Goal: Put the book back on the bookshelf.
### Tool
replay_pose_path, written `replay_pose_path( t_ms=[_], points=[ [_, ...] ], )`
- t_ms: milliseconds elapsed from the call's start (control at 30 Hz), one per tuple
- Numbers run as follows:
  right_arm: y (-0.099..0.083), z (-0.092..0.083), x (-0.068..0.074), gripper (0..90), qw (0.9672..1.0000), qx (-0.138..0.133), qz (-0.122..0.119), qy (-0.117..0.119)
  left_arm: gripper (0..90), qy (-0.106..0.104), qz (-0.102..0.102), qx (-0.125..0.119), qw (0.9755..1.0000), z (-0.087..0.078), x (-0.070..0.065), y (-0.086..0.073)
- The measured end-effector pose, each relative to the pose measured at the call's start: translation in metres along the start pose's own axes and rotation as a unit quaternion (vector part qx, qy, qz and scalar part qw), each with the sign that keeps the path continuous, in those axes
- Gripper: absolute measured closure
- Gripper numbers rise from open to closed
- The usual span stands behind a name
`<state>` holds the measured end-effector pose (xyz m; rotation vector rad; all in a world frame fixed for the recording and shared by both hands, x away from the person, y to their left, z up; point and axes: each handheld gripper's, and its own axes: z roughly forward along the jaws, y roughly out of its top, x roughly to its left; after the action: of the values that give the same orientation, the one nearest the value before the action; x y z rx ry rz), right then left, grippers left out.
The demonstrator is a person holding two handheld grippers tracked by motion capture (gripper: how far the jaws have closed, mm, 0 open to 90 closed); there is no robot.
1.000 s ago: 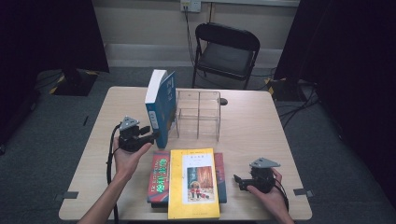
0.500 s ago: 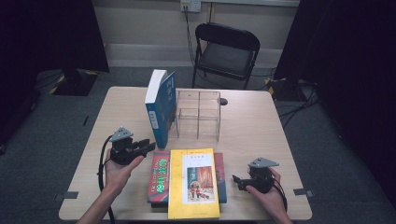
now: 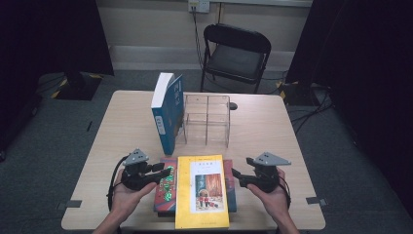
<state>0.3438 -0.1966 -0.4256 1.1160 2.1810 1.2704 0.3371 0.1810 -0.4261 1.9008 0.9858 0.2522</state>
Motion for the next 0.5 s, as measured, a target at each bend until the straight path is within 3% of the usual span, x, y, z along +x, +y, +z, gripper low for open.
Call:
replay_pose_path(
  t_ms=[67,100,133,167,200,300,500],
  points=[
    [0.01,0.004,0.009,30.3,0.9996,-0.002,-0.008,0.027,59.8,-0.008,-0.004,-0.001,1.0,0.007,-0.001,0.002],
    [0.012,0.006,0.012,30.5,0.9994,-0.001,-0.011,0.033,59.3,-0.016,-0.018,-0.003,0.9997,0.01,0.0,0.003],
    [0.013,0.009,0.016,31.9,0.9993,-0.001,-0.015,0.033,58.9,-0.011,-0.018,-0.001,0.9998,0.014,-0.002,0.004],
    [0.013,0.013,0.02,35.4,0.999,-0.004,-0.017,0.041,57.8,-0.005,-0.013,-0.001,0.9999,0.016,-0.003,0.004],
    [0.013,0.015,0.022,36.5,0.9986,-0.004,-0.016,0.05,56.0,-0.015,-0.005,0.003,0.9999,0.019,-0.005,0.002],
    [0.007,0.024,0.026,42.5,0.9982,-0.003,-0.005,0.06,47.3,-0.018,0.0,0.011,0.9998,0.024,-0.011,-0.005],
    [-0.003,0.033,0.031,46.4,0.9973,0.017,0.002,0.071,50.2,-0.017,0.006,0.021,0.9996,0.031,-0.017,-0.006]
  ],
)
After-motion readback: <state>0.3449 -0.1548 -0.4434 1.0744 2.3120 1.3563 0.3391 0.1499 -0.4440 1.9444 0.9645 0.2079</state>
